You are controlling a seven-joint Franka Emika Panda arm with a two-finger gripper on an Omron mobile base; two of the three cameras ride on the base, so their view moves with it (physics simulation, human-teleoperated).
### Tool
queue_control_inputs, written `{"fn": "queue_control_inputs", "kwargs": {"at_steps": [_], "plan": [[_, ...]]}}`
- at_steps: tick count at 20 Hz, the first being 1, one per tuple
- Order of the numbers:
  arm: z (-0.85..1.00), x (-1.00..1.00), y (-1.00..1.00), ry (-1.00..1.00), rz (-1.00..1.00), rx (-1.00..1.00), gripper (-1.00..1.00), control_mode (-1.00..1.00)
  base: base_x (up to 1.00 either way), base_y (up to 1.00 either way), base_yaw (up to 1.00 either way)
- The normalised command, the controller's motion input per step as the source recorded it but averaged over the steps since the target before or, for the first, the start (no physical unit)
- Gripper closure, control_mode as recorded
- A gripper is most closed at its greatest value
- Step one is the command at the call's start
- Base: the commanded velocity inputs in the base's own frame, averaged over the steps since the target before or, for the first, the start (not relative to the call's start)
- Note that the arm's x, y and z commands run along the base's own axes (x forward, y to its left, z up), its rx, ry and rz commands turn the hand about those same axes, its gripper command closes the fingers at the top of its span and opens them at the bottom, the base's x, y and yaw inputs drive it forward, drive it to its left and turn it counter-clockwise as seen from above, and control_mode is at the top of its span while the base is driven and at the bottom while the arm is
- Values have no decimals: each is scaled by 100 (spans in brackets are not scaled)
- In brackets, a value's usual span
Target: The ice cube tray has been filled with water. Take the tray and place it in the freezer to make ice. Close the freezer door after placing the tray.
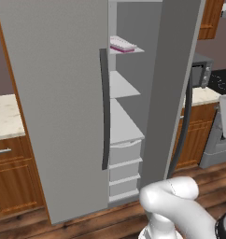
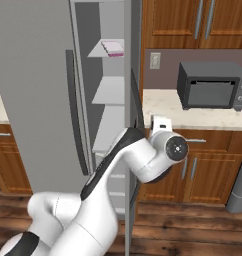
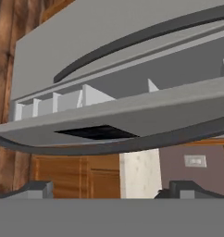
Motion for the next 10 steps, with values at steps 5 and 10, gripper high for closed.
{"fn": "queue_control_inputs", "kwargs": {"at_steps": [5,10], "plan": [[-15,43,-34,0,0,1,-100,-100,0,0,0],[-20,47,-26,0,1,2,-100,-100,0,0,0]]}}
